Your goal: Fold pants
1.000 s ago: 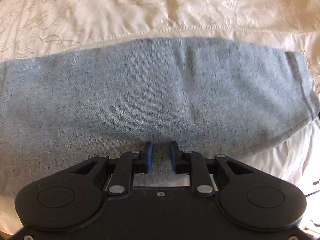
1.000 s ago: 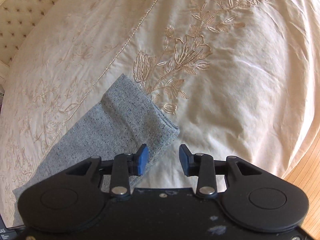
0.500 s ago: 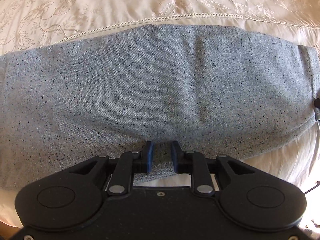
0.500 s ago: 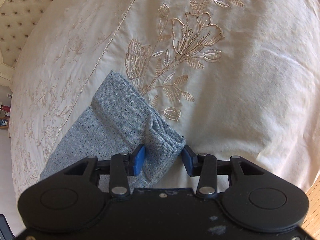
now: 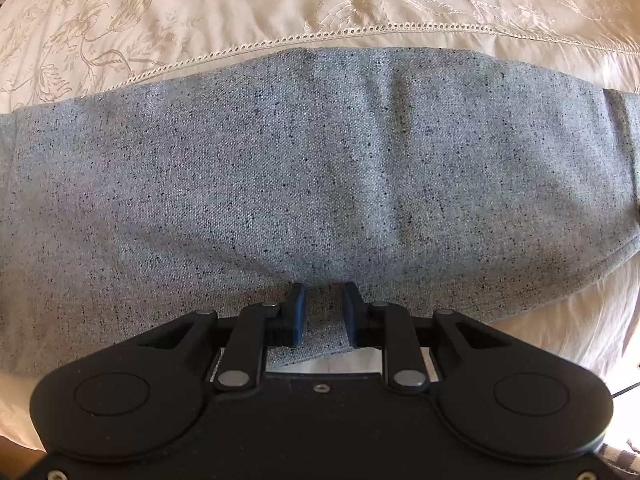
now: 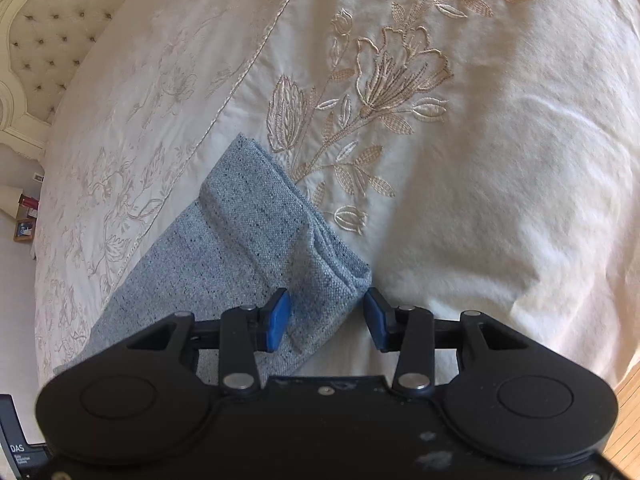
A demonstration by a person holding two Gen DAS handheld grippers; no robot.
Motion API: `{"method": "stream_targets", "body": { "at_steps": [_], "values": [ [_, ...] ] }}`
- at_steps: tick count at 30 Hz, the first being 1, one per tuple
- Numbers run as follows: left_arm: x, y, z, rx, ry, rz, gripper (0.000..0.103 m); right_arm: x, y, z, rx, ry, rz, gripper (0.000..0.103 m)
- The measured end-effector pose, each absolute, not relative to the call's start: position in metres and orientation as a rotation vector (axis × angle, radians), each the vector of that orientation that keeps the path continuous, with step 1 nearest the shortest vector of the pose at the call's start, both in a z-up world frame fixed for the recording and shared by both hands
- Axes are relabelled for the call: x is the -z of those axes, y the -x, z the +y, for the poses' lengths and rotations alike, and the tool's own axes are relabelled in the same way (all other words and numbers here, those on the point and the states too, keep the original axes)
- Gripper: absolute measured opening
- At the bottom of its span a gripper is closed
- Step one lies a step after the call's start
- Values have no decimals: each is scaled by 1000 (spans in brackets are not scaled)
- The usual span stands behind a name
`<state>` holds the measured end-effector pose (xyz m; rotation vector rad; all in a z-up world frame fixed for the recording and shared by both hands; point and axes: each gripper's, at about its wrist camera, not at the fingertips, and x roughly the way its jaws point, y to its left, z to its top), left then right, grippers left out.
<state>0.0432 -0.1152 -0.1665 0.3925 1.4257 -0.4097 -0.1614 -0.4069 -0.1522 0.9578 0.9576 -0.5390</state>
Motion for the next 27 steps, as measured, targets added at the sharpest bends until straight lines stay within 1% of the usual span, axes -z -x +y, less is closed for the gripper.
{"method": "stream_targets", "body": {
  "at_steps": [8,14,17,19,20,21,27],
  "values": [
    [170,-44,-111,410,-394,1442,30,161,168,-398,542,-1026,941,44],
    [169,-47,-106,411,-373,1451,30,177,163,-417,596,-1206,833,44],
    [170,-47,-105,407,-370,1446,30,177,166,-416,598,-1228,808,46],
    [171,-47,-106,403,-368,1442,30,174,169,-414,585,-1203,812,40],
    [171,-47,-106,403,-369,1441,30,172,170,-413,578,-1186,817,23],
    [171,-46,-106,404,-371,1439,30,169,169,-412,554,-1168,825,13],
    [163,-44,-109,403,-376,1418,30,128,156,-396,488,-955,835,12]
  ]
}}
